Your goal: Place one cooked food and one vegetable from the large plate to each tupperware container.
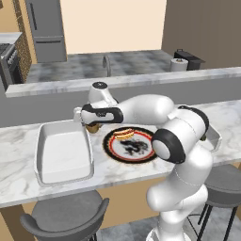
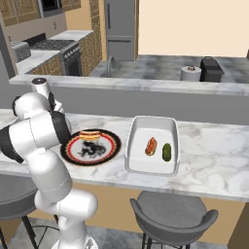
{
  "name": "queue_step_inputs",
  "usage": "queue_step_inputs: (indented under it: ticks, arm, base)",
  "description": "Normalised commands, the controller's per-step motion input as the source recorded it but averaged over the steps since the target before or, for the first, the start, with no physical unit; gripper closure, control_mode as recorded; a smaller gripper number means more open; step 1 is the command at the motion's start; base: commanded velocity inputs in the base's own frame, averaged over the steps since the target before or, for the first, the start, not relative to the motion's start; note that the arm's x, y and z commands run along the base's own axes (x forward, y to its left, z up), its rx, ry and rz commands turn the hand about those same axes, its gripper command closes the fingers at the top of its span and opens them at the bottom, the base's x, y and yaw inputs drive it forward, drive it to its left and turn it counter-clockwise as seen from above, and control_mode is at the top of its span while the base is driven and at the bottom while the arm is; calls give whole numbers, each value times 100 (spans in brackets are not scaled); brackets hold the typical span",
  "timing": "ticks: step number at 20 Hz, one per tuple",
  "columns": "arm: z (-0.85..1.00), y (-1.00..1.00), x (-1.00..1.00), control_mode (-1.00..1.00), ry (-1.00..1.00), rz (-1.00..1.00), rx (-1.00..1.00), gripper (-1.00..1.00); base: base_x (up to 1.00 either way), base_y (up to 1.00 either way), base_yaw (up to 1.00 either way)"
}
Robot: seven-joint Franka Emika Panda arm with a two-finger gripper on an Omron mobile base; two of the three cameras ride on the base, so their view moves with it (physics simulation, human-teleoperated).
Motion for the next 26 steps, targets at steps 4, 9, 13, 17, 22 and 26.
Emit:
queue_step_inputs:
  ticks: [4,9,13,17,22,26]
  arm:
    - [0,19,0,-100,1,0,0,100]
    - [0,36,0,-100,1,0,0,100]
    - [-1,38,29,-100,2,-1,0,100]
    - [-10,29,45,-100,4,0,-1,100]
    - [0,41,33,-100,1,-1,-5,100]
    - [-20,6,4,-100,0,0,-5,100]
  base:
    - [0,0,0]
    - [0,0,0]
    - [0,0,0]
    - [0,0,0]
    - [0,0,0]
    - [0,0,0]
